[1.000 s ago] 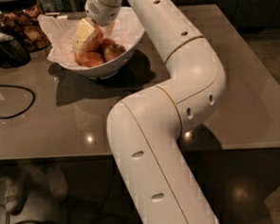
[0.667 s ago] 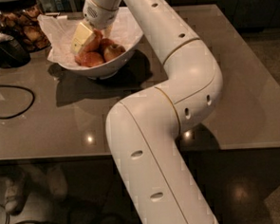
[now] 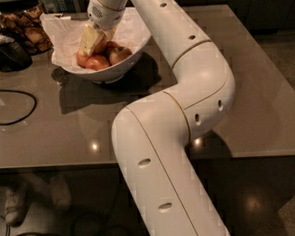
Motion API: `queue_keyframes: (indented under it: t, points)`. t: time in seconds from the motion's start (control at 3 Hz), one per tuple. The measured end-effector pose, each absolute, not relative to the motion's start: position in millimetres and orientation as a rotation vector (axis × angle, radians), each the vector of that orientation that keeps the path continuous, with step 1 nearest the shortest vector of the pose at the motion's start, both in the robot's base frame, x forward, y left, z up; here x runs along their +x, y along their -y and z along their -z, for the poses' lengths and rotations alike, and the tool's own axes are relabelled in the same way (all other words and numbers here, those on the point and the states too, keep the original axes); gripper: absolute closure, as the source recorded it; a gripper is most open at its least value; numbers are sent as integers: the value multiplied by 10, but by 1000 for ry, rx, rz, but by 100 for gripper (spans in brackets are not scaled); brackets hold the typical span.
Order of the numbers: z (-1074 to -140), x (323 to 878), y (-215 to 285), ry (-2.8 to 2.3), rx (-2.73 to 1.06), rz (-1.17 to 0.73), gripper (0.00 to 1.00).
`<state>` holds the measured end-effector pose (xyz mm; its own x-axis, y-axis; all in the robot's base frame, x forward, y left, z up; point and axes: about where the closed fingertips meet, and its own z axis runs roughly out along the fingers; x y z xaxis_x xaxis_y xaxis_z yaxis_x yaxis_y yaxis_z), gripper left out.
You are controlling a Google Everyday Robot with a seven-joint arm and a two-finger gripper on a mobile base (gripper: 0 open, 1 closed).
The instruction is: Pick apple from white bowl
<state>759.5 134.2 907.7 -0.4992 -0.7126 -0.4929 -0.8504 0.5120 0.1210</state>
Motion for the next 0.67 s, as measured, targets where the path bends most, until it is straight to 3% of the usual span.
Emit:
queue_keyframes:
  t: [0.33,0.67]
  points:
    - [-9077,7595,-1342,-2376,-1293,-497,83]
    - [-9077,7595,-1342,-2376,-1293,-497,100]
